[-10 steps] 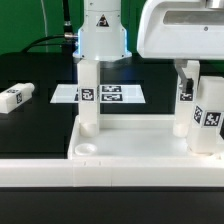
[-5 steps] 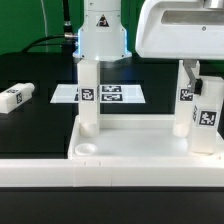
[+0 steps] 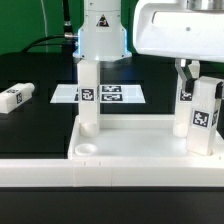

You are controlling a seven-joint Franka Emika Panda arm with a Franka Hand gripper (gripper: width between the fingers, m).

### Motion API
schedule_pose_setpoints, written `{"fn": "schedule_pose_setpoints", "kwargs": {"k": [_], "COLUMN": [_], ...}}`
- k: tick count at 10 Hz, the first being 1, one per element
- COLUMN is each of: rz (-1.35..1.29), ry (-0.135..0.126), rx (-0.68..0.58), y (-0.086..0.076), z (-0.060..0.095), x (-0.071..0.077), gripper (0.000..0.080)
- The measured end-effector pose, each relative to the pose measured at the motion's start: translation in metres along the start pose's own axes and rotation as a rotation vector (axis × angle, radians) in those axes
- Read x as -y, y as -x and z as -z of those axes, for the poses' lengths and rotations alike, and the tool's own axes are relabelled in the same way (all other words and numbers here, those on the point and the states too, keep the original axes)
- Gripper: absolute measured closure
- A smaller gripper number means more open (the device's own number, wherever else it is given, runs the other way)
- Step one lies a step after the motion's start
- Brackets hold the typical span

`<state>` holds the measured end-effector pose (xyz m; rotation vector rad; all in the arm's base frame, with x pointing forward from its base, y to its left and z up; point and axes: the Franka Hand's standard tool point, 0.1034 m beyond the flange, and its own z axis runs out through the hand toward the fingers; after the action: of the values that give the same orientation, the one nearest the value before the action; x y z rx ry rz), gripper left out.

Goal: Assemble desk

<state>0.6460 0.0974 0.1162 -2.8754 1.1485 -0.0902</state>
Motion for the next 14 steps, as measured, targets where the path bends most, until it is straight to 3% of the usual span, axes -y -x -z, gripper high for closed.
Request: {"fn": "schedule_pose_setpoints", "kwargs": {"k": [5, 8, 9, 10, 11, 14], "rz": [-0.456, -0.486, -0.477, -0.371, -0.256, 0.052], "ry": [0.009, 0.010, 0.011, 0.024, 0.035, 0.024], "rx": [0.015, 0.014, 0.013, 0.016, 0.018, 0.016], "y": [-0.0001, 0.0000, 0.0005, 0.0020, 0.0025, 0.0003], "z": [-0.0020, -0.0021, -0.0021, -0.0012, 0.0008, 0.0025], "x": [-0.0041, -0.0043, -0.0039, -0.0042, -0.0031, -0.0014], "gripper": [0.0509, 0.0508, 0.0315, 0.0187, 0.0187, 0.0152]}}
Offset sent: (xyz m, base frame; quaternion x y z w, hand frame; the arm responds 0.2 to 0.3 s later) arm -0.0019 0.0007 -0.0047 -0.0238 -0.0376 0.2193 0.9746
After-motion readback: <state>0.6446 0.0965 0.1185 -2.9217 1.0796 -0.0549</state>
